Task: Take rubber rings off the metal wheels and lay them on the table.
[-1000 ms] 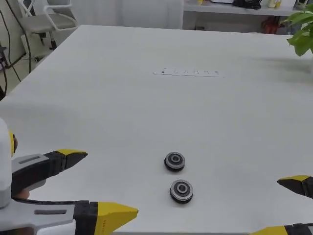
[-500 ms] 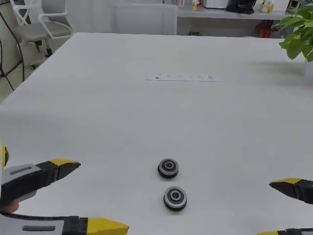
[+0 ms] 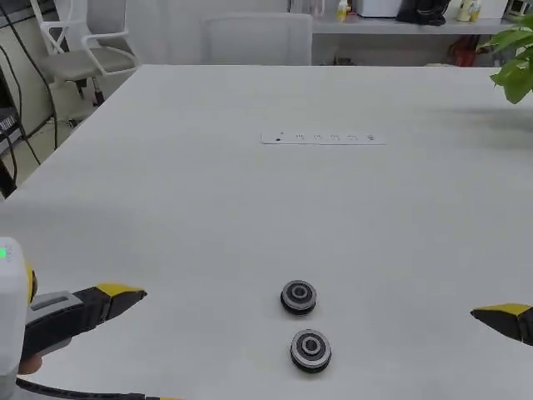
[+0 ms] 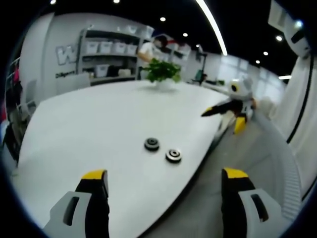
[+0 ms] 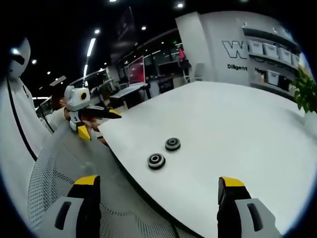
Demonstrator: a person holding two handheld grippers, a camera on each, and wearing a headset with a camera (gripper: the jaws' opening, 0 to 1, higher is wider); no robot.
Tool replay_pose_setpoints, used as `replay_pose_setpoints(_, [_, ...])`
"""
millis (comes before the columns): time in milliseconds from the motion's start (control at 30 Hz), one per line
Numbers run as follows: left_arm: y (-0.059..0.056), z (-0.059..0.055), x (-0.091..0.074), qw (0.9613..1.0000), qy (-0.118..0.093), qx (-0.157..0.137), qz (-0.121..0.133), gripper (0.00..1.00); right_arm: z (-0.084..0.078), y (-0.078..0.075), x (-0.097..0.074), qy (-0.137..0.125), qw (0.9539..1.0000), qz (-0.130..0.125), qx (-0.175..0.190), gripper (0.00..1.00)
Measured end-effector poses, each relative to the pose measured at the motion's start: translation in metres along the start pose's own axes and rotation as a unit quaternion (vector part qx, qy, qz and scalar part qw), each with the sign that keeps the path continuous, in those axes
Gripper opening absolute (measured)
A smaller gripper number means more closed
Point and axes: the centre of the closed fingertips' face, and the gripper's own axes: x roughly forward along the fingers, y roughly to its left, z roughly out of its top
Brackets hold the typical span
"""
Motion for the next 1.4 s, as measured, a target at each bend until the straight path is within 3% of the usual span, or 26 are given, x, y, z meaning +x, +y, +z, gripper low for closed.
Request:
replay_pose_setpoints(67, [-0.002, 0.001, 0.000, 1.0000, -0.001, 0.001, -0.007, 0.95, 0.001, 0.002, 0.000, 0.003, 0.9999, 0.001, -0.010, 0.99])
replay_pose_setpoints(100, [-0.008, 0.001, -0.001, 0.9996, 0.003, 0.005, -0.026, 0.93, 0.002, 0.002, -0.001, 0.004, 0.9999, 0.002, -0.016, 0.99])
replay_pose_setpoints(200, [-0.012, 0.008, -0.001, 0.9993, 0.000, 0.023, -0.029, 0.92, 0.009, 0.004, -0.005, 0.008, 0.9993, 0.007, -0.035, 0.99])
replay_pose_setpoints(367, [-0.013, 0.021, -0.006, 0.9989, -0.010, 0.035, -0.028, 0.94, 0.042, 0.005, -0.013, -0.030, 0.9990, 0.020, -0.026, 0.99])
replay_pose_setpoints(500, [-0.013, 0.035, -0.010, 0.9979, -0.018, 0.051, -0.036, 0.93, 0.067, 0.007, -0.017, -0.058, 0.9969, 0.025, -0.047, 0.99])
replay_pose_setpoints(667, [-0.013, 0.050, -0.005, 0.9964, -0.022, 0.068, -0.046, 0.91, 0.075, -0.001, -0.006, -0.044, 0.9956, 0.018, -0.081, 0.97])
replay_pose_setpoints(800, [-0.012, 0.072, 0.003, 0.9947, -0.038, 0.082, -0.049, 0.93, 0.090, 0.008, 0.005, -0.057, 0.9907, 0.040, -0.117, 0.90])
replay_pose_setpoints(833, [-0.014, 0.083, 0.007, 0.9928, -0.055, 0.089, -0.058, 0.94, 0.095, 0.010, 0.010, -0.056, 0.9886, 0.046, -0.132, 0.88])
replay_pose_setpoints(900, [-0.018, 0.093, 0.011, 0.9904, -0.055, 0.102, -0.074, 0.93, 0.104, 0.008, 0.018, -0.053, 0.9875, 0.049, -0.140, 0.87])
replay_pose_setpoints(1067, [-0.017, 0.126, 0.021, 0.9847, -0.073, 0.138, -0.077, 0.93, 0.132, 0.007, 0.033, -0.070, 0.9825, 0.060, -0.162, 0.87])
replay_pose_setpoints(1300, [-0.009, 0.156, 0.035, 0.9790, -0.103, 0.159, -0.076, 0.90, 0.142, 0.006, 0.056, -0.074, 0.9752, 0.077, -0.194, 0.78])
replay_pose_setpoints(1400, [-0.011, 0.162, 0.041, 0.9766, -0.114, 0.161, -0.087, 0.86, 0.142, 0.006, 0.062, -0.076, 0.9738, 0.087, -0.196, 0.78])
